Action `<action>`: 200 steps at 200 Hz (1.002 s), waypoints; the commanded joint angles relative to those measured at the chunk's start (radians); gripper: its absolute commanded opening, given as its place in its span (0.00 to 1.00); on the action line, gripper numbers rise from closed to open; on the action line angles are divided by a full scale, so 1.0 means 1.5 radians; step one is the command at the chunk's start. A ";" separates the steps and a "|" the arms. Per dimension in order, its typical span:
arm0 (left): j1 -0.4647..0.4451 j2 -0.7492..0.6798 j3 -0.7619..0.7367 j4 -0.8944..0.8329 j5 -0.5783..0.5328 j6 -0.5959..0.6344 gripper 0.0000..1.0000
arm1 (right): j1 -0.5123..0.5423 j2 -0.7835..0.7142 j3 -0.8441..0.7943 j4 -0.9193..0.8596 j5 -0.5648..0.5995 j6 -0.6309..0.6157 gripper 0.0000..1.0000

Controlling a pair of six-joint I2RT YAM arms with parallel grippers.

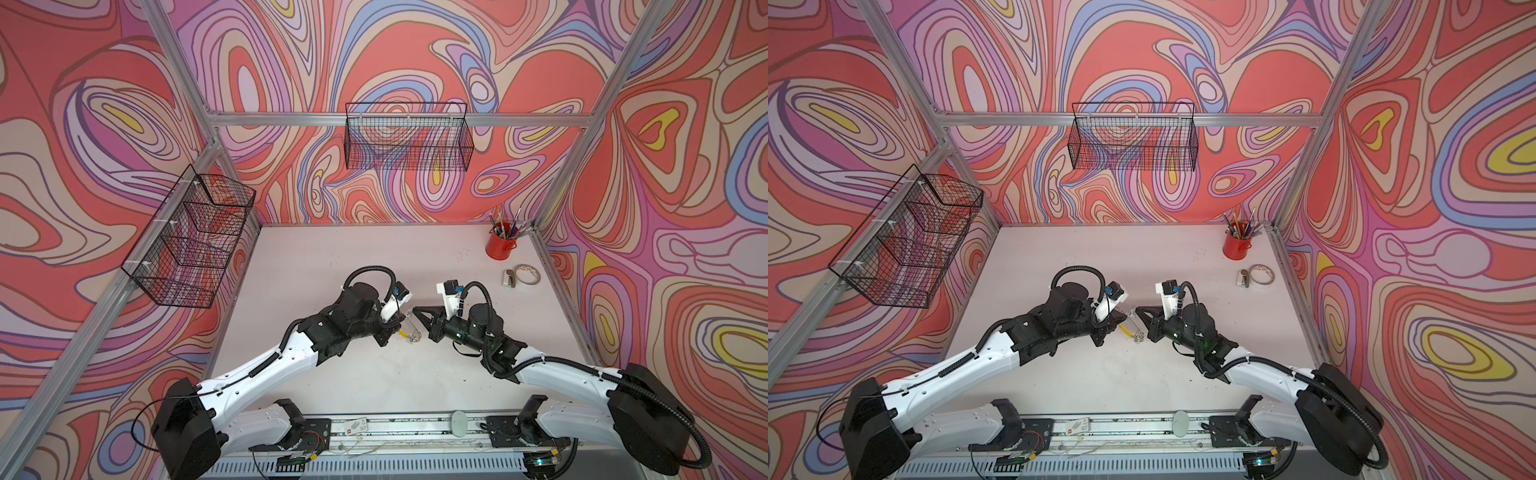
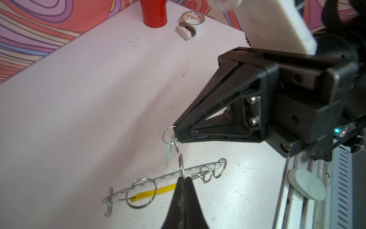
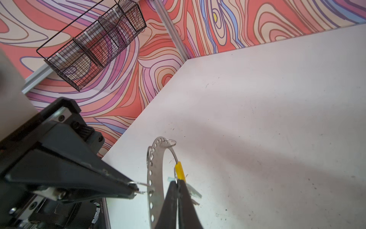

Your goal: Put the keys on the keyring

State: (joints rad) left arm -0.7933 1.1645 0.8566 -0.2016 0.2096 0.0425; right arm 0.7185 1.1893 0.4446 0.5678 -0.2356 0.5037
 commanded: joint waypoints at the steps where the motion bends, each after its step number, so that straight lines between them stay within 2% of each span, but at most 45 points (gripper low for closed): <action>1: -0.005 -0.007 0.000 0.036 -0.048 -0.028 0.00 | -0.002 -0.016 -0.009 0.005 -0.004 0.001 0.00; 32: -0.010 -0.006 -0.011 0.059 -0.019 -0.040 0.00 | -0.002 -0.015 0.001 -0.015 -0.027 -0.018 0.00; 81: -0.018 0.010 -0.007 0.060 -0.039 -0.047 0.00 | 0.003 0.004 0.014 -0.006 -0.054 -0.028 0.00; 200: -0.032 0.022 -0.004 0.032 -0.035 -0.028 0.00 | 0.011 0.001 0.006 0.024 -0.030 -0.011 0.00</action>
State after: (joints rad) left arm -0.8318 1.1950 0.8486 -0.1543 0.1558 -0.0113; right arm 0.7280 1.1923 0.4450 0.5583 -0.2955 0.4679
